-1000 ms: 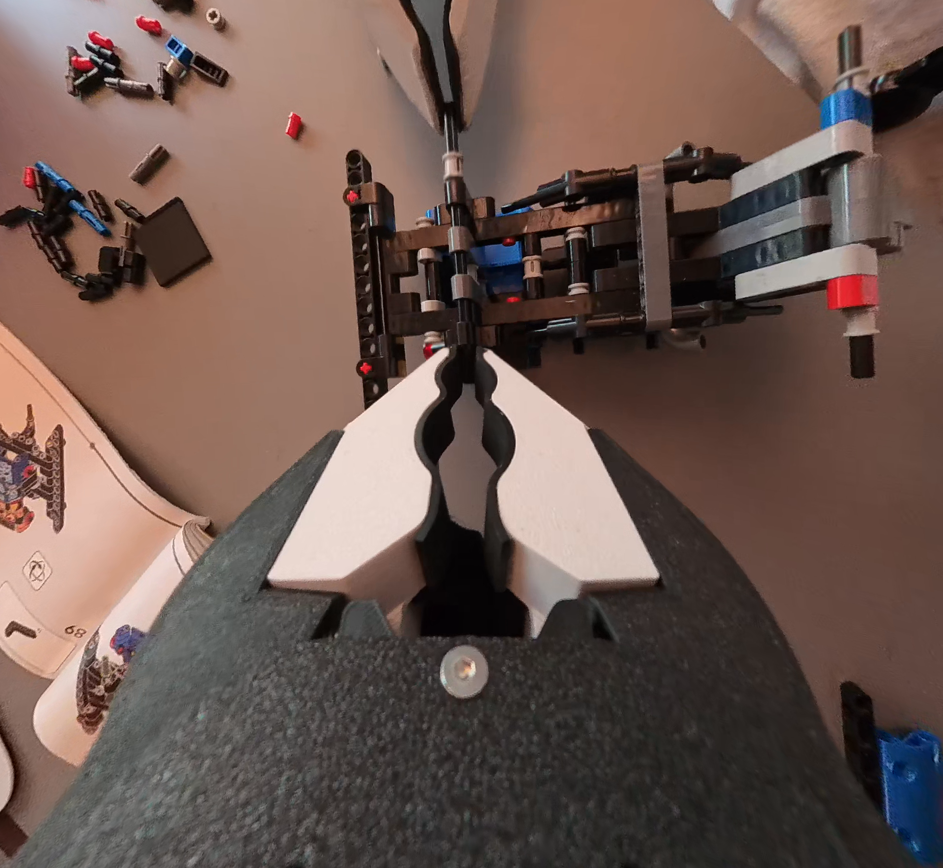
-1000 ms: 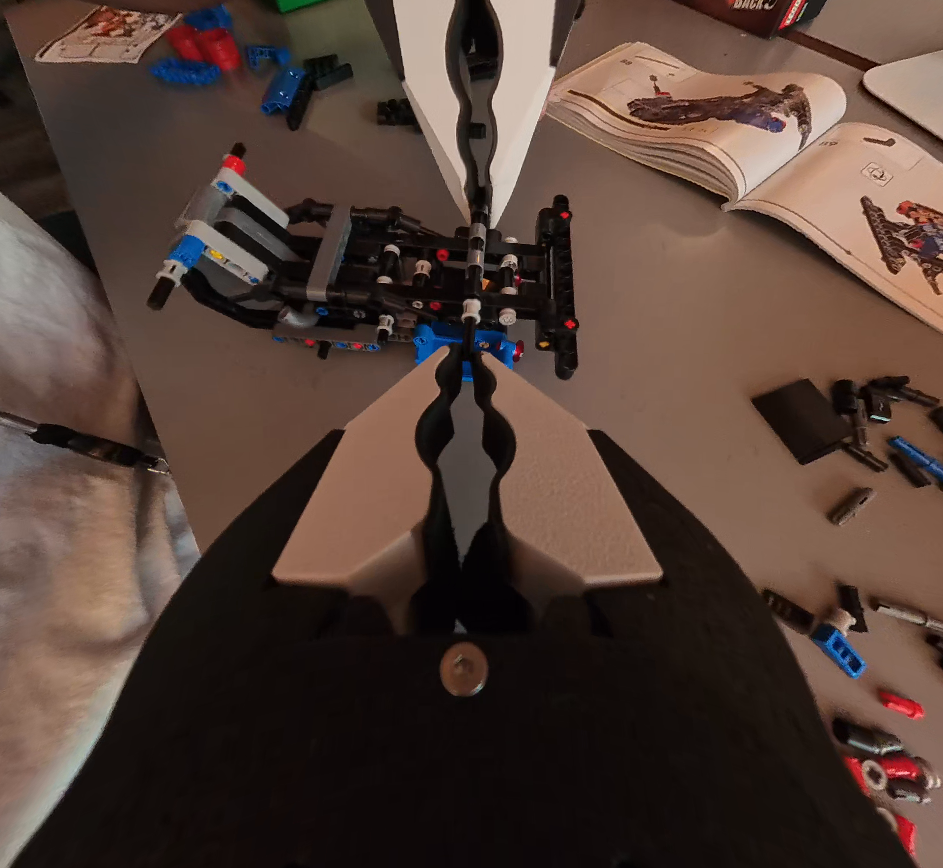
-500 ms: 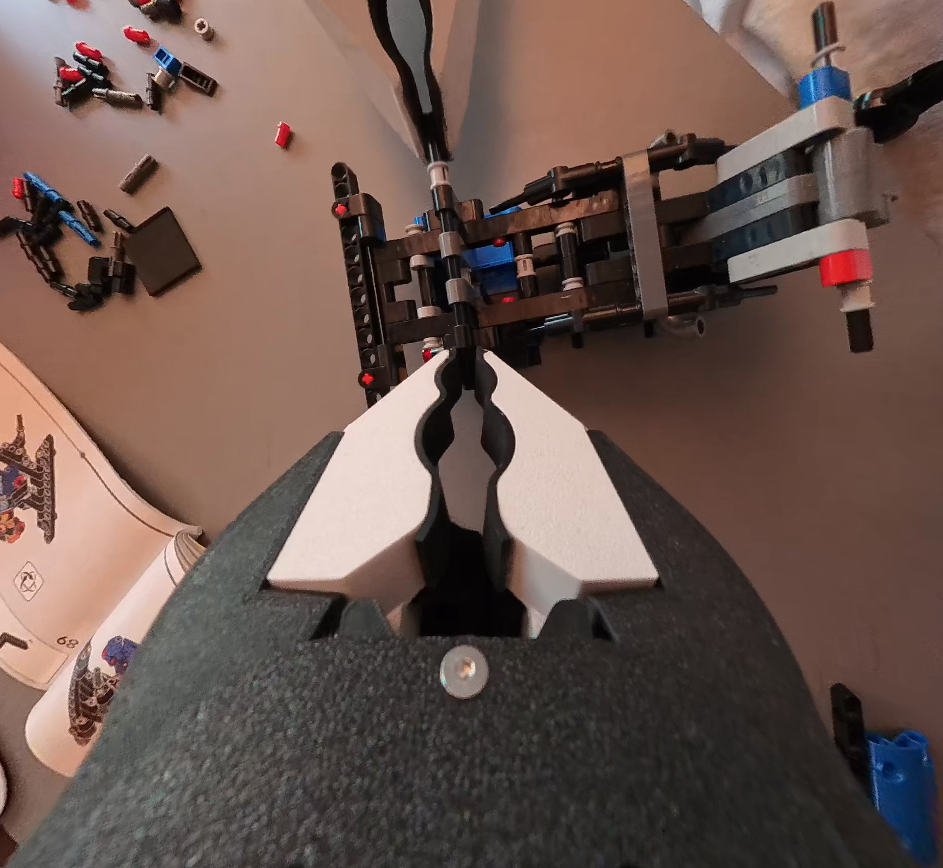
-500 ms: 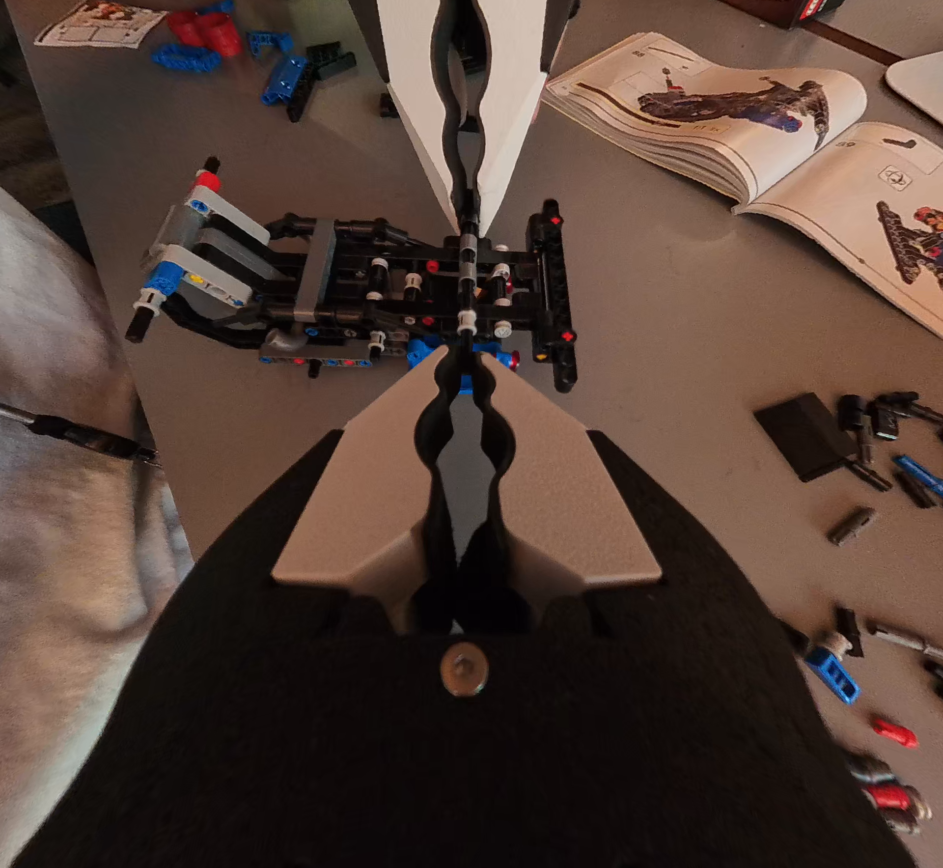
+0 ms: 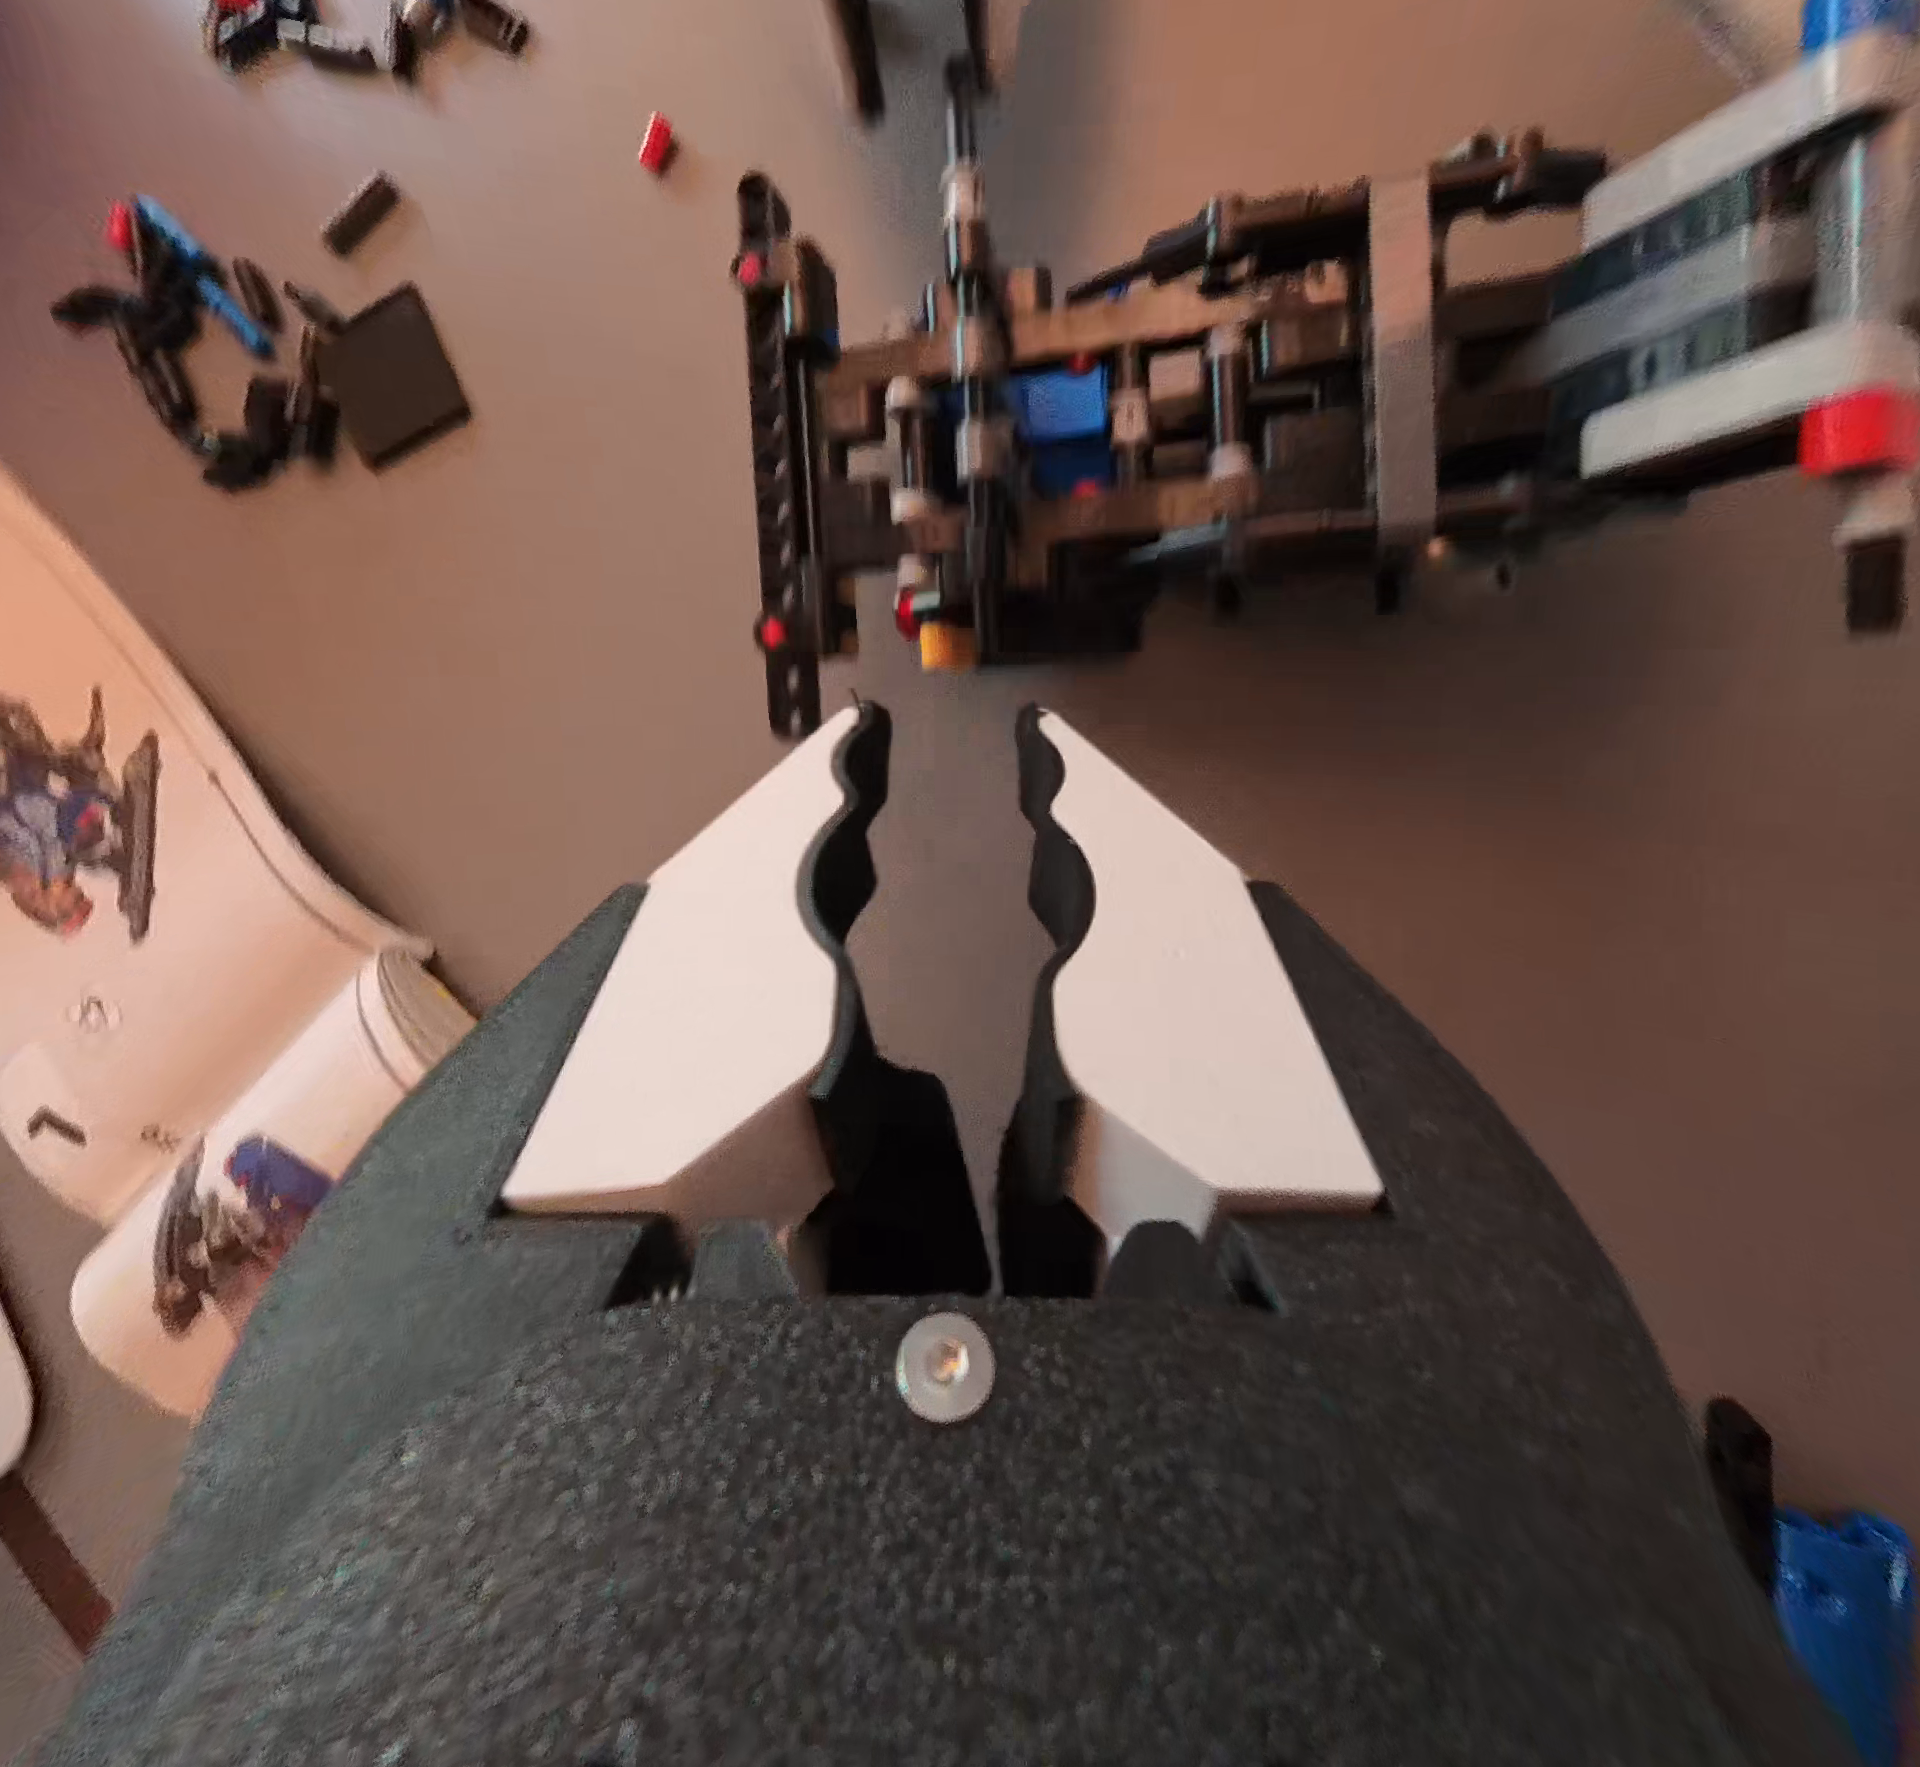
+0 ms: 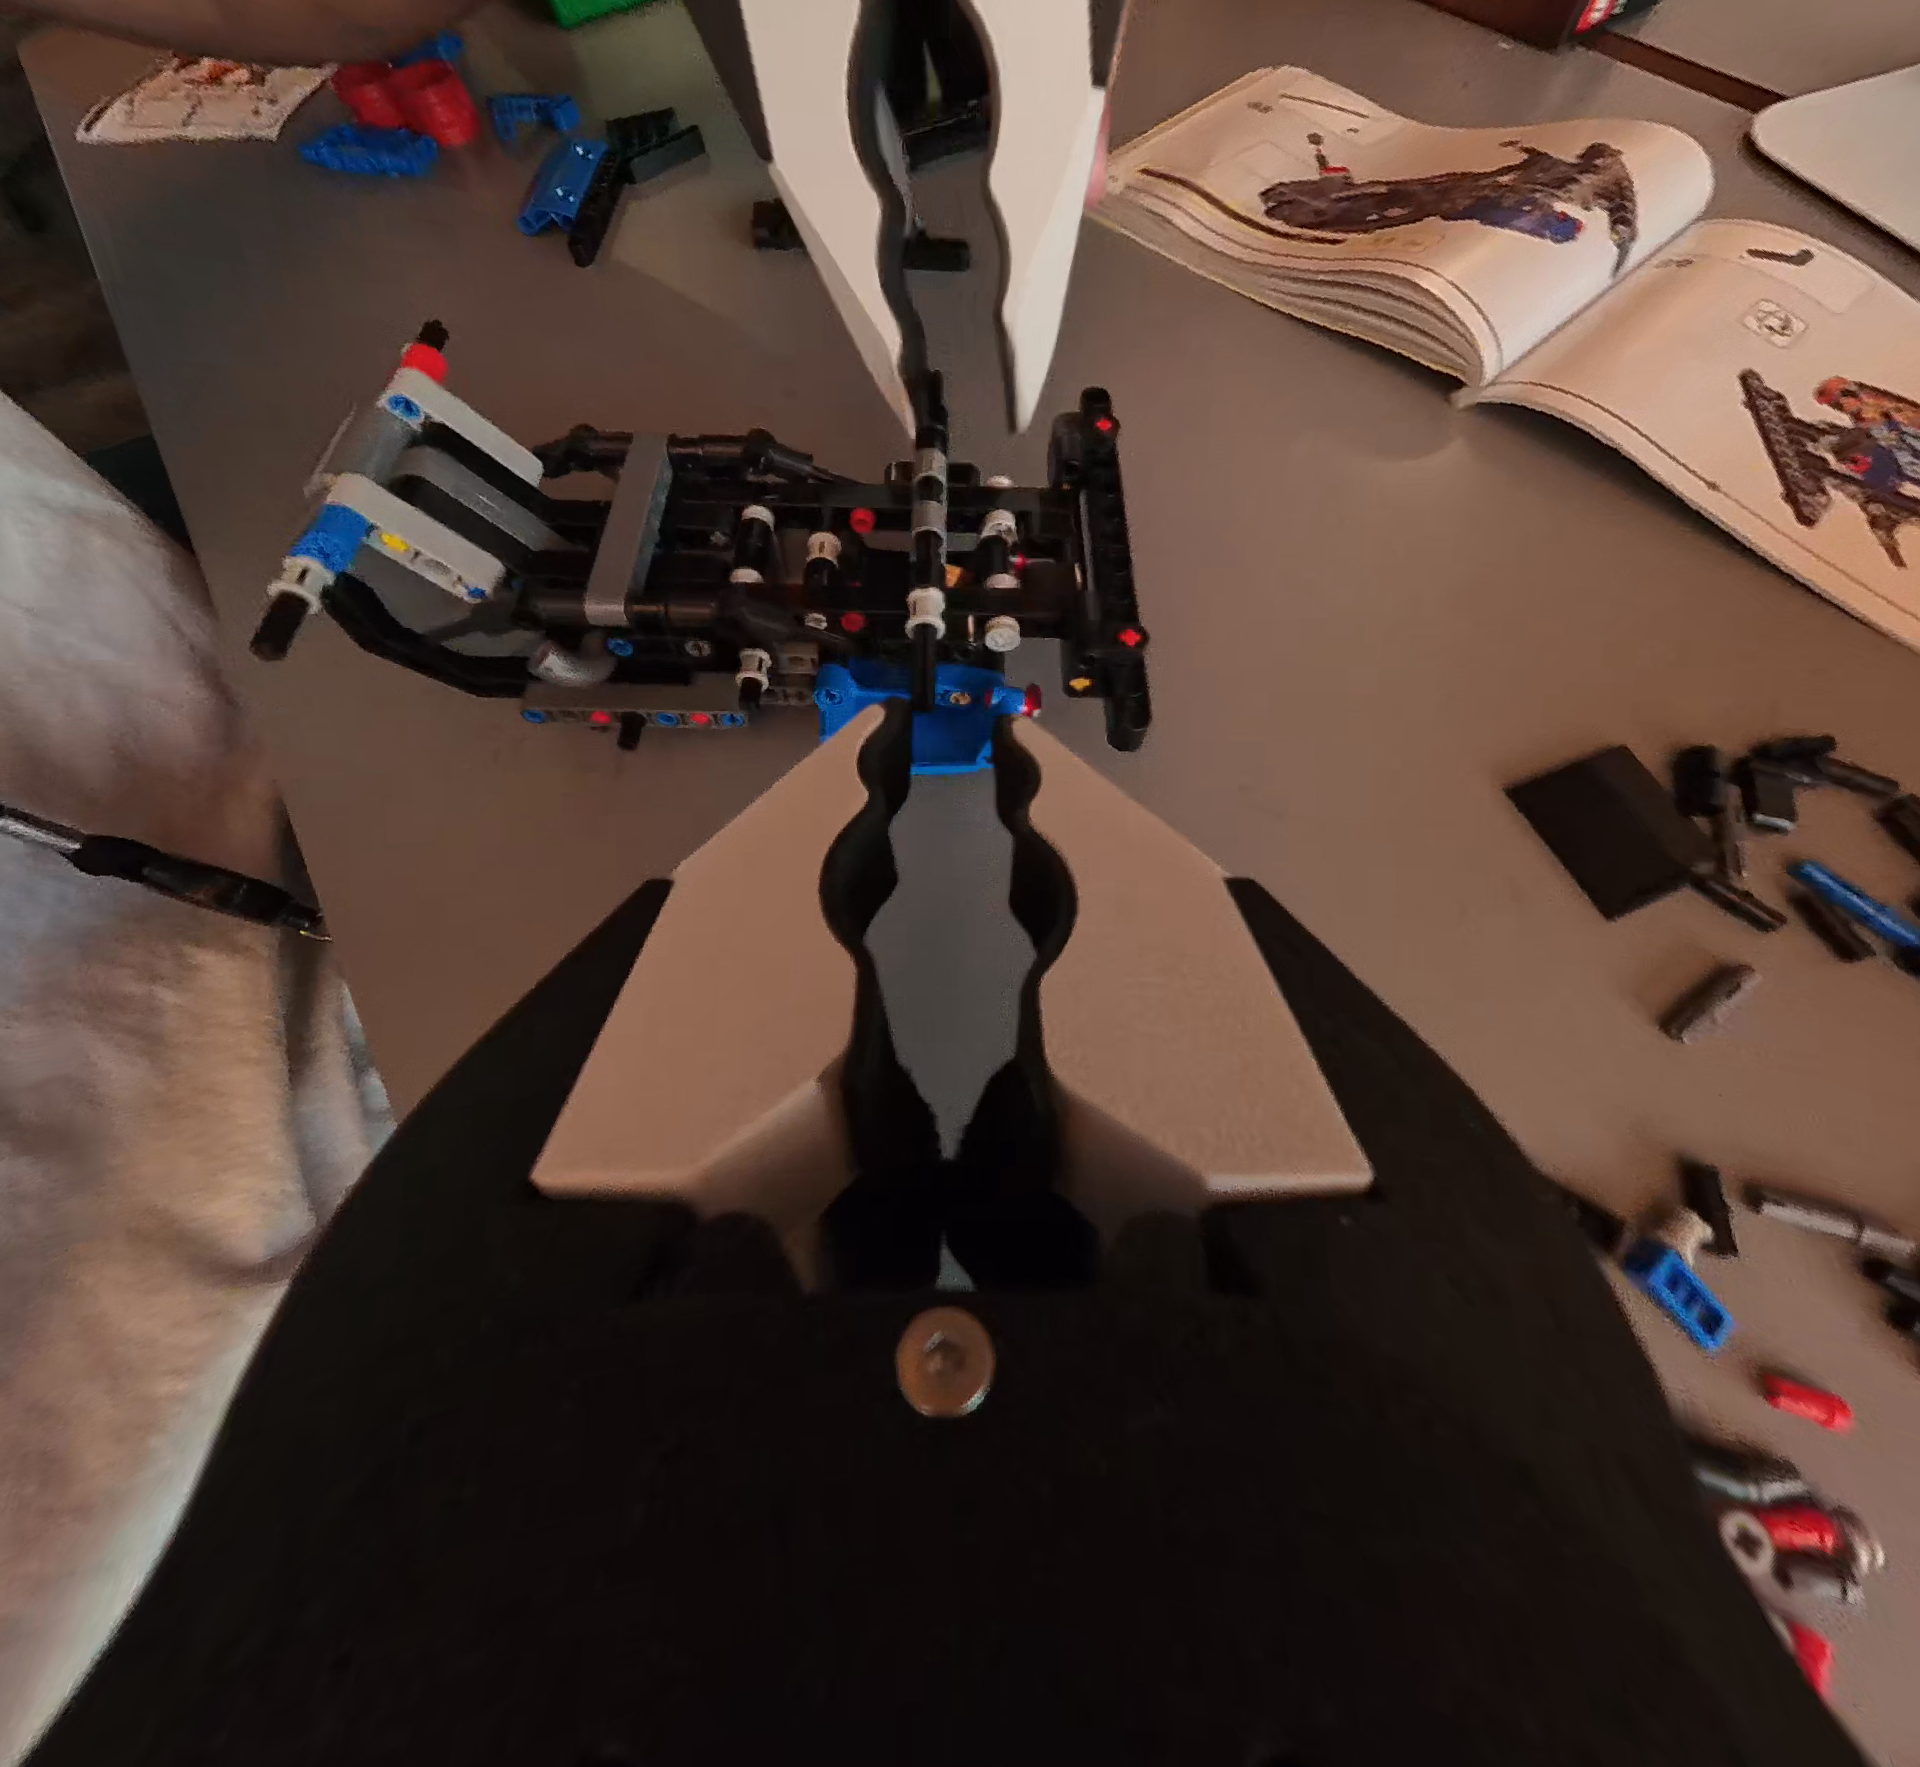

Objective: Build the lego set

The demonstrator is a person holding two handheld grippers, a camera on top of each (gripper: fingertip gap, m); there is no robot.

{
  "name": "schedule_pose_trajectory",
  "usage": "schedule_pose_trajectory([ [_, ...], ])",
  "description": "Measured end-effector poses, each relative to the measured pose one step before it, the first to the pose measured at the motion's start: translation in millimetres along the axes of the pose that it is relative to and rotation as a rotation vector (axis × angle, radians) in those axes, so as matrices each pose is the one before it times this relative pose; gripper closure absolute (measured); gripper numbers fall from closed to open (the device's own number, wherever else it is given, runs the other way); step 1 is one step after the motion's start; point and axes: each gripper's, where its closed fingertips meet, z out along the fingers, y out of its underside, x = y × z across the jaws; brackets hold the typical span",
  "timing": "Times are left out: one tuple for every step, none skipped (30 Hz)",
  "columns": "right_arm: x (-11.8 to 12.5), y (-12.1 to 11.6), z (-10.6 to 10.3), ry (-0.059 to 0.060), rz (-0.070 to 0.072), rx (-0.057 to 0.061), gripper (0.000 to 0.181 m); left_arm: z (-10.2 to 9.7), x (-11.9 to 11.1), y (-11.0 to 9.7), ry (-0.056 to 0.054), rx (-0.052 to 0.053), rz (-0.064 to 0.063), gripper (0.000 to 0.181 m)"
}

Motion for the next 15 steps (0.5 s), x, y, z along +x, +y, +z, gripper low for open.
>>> schedule_pose_trajectory([
  [1.09,-0.13,-5.17,-0.0007,0.0187,0.0183,0.165,-4.38,-0.66,3.84,-0.0022,0.0006,-0.0231,0.163],
  [0.40,-0.81,-5.18,-0.0030,0.0154,0.0204,0.165,-4.76,1.14,-0.55,0.0084,0.0260,-0.0207,0.160],
  [1.44,-0.21,-4.16,0.0070,0.0091,0.0130,0.167,-4.18,2.47,-2.87,0.0133,0.0329,-0.0161,0.161],
  [1.12,0.76,-2.50,0.0071,0.0029,0.0035,0.168,-2.46,1.49,-3.16,0.0041,0.0255,-0.0086,0.161],
  [-0.10,0.95,-0.53,0.0028,-0.0011,-0.0016,0.169,-0.63,0.97,-3.03,-0.0007,0.0190,-0.0020,0.161],
  [-1.33,0.77,1.00,-0.0010,-0.0046,-0.0021,0.169,0.69,1.47,-1.84,0.0023,0.0086,0.0006,0.161],
  [-1.93,0.87,1.91,-0.0024,-0.0068,-0.0048,0.169,1.37,0.48,-0.22,-0.0040,-0.0024,0.0026,0.161],
  [-1.64,0.71,2.27,0.0009,-0.0072,-0.0051,0.169,1.31,-0.74,0.23,-0.0108,-0.0031,0.0038,0.162],
  [-1.69,-0.10,2.07,0.0026,-0.0063,0.0003,0.169,1.15,0.53,-0.51,-0.0023,0.0034,0.0006,0.161],
  [-1.29,-0.89,1.87,0.0052,-0.0060,0.0065,0.169,1.11,1.15,-1.06,0.0031,0.0067,-0.0022,0.161],
  [-1.48,-1.15,1.64,0.0039,-0.0076,0.0090,0.172,1.06,0.73,-1.06,0.0016,0.0052,-0.0007,0.162],
  [-1.48,-1.01,1.47,0.0021,-0.0071,0.0082,0.174,1.08,0.32,-1.18,-0.0010,0.0033,0.0029,0.162],
  [0.09,-0.53,1.14,0.0071,-0.0053,0.0035,0.174,0.83,-0.42,-1.79,-0.0048,0.0055,0.0067,0.163],
  [0.82,0.16,0.83,0.0072,-0.0040,-0.0010,0.175,0.87,-0.06,-2.59,0.0014,0.0090,0.0061,0.164],
  [0.31,-0.11,0.56,-0.0010,0.0009,0.0004,0.175,1.23,0.61,-2.92,0.0090,0.0095,0.0018,0.165],
])
